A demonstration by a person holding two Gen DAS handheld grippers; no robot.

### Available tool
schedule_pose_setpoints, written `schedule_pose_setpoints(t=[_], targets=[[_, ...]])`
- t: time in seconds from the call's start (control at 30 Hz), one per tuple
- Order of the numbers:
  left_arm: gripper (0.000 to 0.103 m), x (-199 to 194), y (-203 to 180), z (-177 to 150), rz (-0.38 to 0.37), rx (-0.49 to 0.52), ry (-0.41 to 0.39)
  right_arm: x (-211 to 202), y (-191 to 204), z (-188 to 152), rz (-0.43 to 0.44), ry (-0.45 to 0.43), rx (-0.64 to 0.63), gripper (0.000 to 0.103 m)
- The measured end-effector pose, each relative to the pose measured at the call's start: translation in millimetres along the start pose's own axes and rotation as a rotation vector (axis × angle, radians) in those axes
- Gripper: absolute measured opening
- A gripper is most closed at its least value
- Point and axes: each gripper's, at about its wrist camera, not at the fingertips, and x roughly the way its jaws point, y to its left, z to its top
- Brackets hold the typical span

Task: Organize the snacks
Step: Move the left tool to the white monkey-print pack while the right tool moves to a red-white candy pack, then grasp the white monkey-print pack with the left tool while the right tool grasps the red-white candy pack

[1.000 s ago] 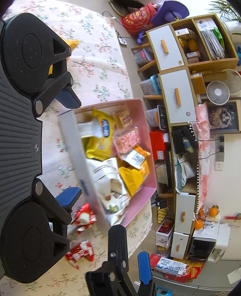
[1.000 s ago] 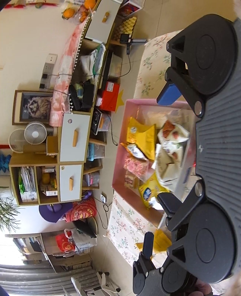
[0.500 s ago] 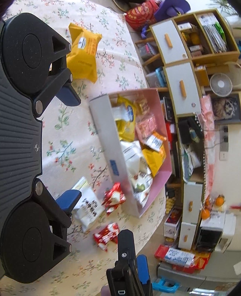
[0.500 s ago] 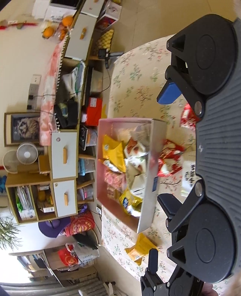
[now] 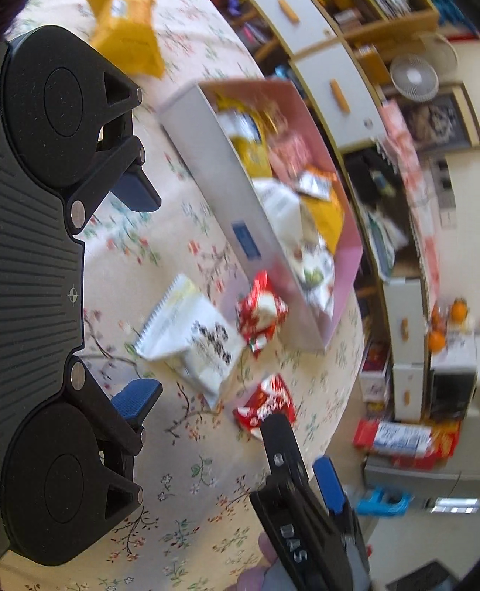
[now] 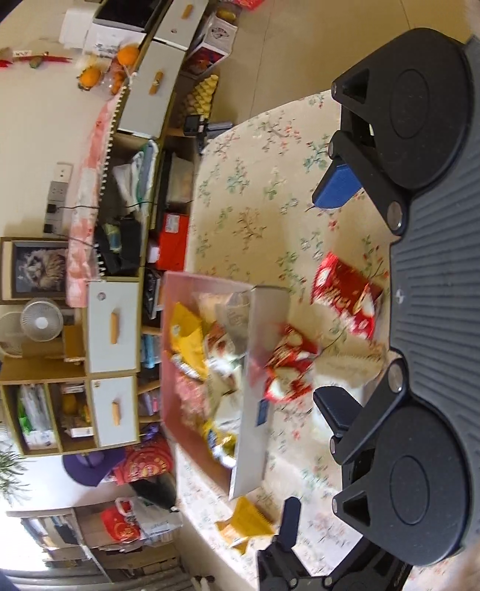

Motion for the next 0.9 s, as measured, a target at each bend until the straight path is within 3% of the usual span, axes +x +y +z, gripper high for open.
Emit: schedule_pose_setpoints(t=[0.23,0.43,0.6,0.8,0.9], targets=[[0.096,21,-16,18,-0.055,0.047,-0.024,23,-15,-6,0.016,0.071,0.063,0.102],[0.089,30,-26,22,-0.068,0.071,-0.015,36,-16,-10,0.043,0.115,0.061,0.087],[0.067,28,-33,27,-0.073,0.085,-0.009,36,-6,-11,0.019,0.119,-0.008,0.079],[0.043,25,-47,32,-0.050,0.128,0.010,28,-2,-8,0.032,0.122,-0.027,0.039],[0.037,24,-54,33,-0.023,0.136,0.014,29,-3,-6,0.023,0.127,-0.023,0.038]])
